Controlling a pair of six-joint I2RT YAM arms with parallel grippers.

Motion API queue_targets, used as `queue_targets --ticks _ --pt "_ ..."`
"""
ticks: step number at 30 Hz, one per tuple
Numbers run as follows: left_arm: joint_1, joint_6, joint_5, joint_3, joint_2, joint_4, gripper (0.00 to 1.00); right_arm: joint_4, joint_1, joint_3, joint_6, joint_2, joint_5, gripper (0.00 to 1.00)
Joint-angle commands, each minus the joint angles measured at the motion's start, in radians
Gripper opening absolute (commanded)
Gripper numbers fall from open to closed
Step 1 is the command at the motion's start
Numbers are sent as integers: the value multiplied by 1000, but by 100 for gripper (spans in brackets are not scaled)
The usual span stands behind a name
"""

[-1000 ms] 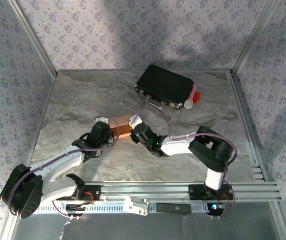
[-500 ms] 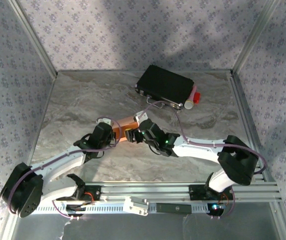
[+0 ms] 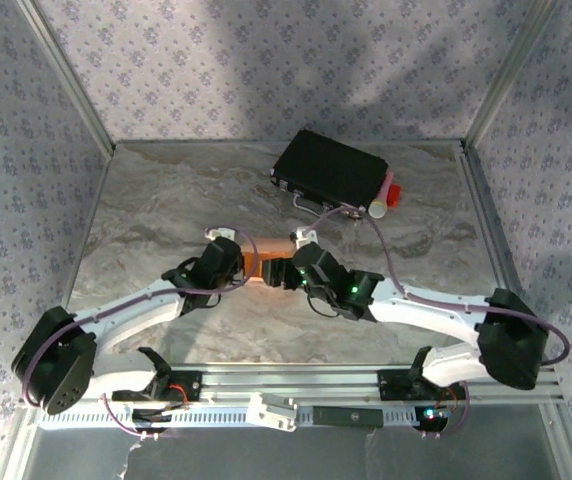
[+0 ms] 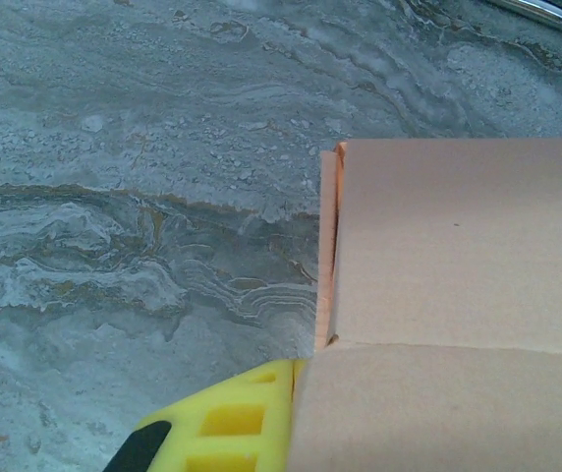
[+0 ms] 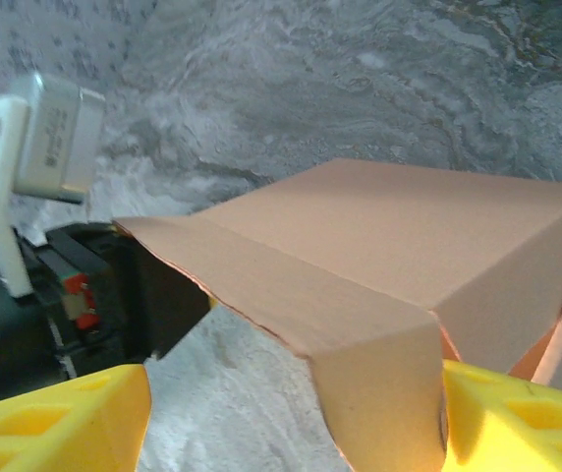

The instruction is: Fold the paper box

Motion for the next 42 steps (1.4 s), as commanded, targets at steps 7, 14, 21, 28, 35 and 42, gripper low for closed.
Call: queue_targets --ticks 7,14,21,28,35,42 --pt "-36 -57 -86 73 67 -60 0 -78 19 -29 228 -80 49 76" --pt "-55 -70 -105 93 93 -73 0 -104 53 -64 335 -168 106 78" --pt "-89 -92 -121 129 119 -118 34 -193 44 -54 405 -214 147 80" --pt "-119 -149 -95 133 17 -168 62 -273 -58 -25 358 -220 96 78" --pt "-125 -294 -24 128 -157 -254 68 -183 -115 -22 512 -199 2 74" --pt "-123 -321 -15 200 -302 -380 67 98 -52 -16 815 -44 39 65"
